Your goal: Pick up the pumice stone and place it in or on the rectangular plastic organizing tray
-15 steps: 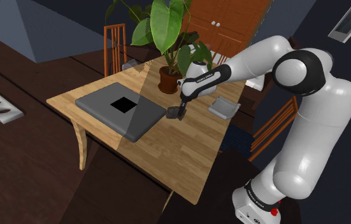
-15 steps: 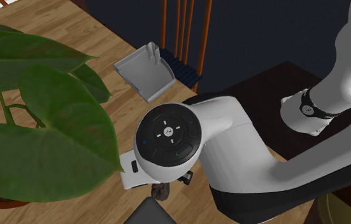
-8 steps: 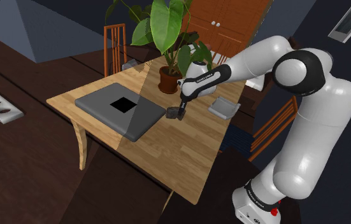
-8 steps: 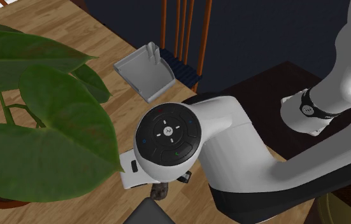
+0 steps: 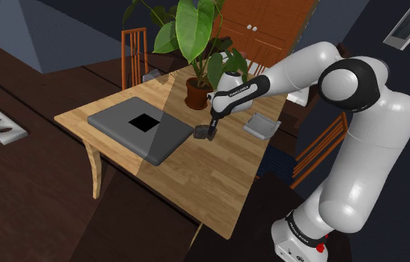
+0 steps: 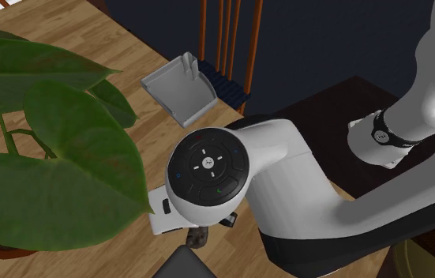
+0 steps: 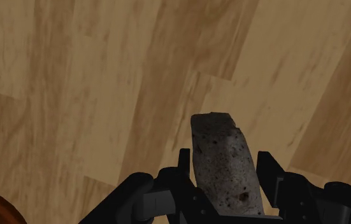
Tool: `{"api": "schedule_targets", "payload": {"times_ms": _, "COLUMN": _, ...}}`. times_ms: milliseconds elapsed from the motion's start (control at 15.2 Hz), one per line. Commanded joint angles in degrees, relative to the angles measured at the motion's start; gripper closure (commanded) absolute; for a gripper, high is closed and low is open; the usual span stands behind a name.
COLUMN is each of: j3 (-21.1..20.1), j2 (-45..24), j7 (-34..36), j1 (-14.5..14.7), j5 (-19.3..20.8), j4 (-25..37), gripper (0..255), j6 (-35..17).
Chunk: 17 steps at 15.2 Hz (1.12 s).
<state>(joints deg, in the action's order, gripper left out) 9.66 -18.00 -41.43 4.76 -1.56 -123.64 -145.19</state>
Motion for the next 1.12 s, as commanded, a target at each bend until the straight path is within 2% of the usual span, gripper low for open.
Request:
{"api": "schedule_targets", "payload": {"times_ms": 0, "j3": 0.0, "j2": 0.6, "j7": 0.1, "j1": 0.1, "j5": 0.1, "j4": 0.0, "gripper": 255, "j6": 0.6}}
{"api": "schedule_targets", "payload": {"times_ms": 1056, "j3": 0.8, "j2": 8.8, "j7": 1.2, "j1": 0.7, "j5": 2.1, "j4": 2.8, "gripper": 255, "j6": 11.6}}
